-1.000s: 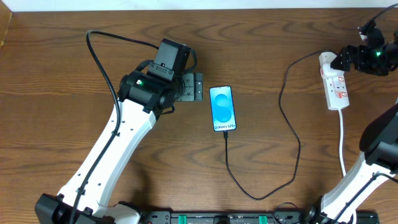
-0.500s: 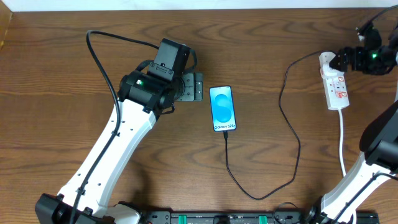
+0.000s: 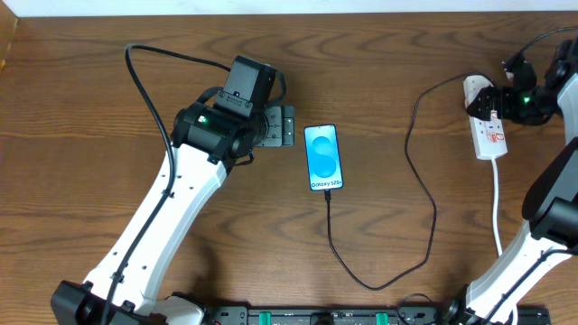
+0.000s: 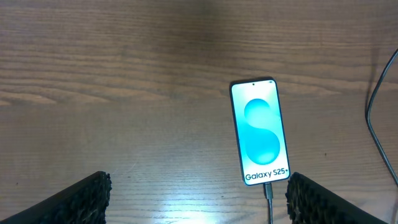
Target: Plug charger to phone and switch on socket
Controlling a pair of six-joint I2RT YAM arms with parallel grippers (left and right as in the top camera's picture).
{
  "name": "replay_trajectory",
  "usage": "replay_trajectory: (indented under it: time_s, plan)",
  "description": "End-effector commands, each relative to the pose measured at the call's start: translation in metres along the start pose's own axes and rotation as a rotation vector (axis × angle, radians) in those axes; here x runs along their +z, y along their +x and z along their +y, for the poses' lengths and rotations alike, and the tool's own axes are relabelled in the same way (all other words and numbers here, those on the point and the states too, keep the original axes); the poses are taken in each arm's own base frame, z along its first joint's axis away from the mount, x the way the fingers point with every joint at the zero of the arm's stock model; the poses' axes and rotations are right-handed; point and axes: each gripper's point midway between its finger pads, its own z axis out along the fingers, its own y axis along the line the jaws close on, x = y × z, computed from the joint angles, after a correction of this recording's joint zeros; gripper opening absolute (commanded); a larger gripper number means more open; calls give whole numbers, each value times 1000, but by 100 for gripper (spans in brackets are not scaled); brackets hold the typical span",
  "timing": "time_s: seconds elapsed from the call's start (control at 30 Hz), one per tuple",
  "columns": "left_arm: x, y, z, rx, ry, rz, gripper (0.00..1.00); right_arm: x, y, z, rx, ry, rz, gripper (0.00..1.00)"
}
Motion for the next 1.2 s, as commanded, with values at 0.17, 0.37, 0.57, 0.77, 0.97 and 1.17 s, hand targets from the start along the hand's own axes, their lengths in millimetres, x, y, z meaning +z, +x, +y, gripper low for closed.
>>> replay_trajectory:
  time_s: [0.17,0.37,0.57,0.77,0.97,1.17]
  plan:
    - [-3,-2,3,6,-11,-12,90,13,-1,5,-19,-36,-29,99]
    - [-3,-2,3,6,-11,-12,90,13,-7,5,-31,-39,-57,99]
    - [-3,-2,3,6,-11,-12,90,12,-12,9,-17,-67,-78,99]
    - [-3,-2,3,6,-11,-12,90,13,-12,10,34,-71,-75,99]
    - [-3,-2,3,6,-11,-12,90,13,-13,9,74,-70,-79,99]
    - [-3,-2,3,6,-11,-12,90,18,-12,8,76,-76,-75,99]
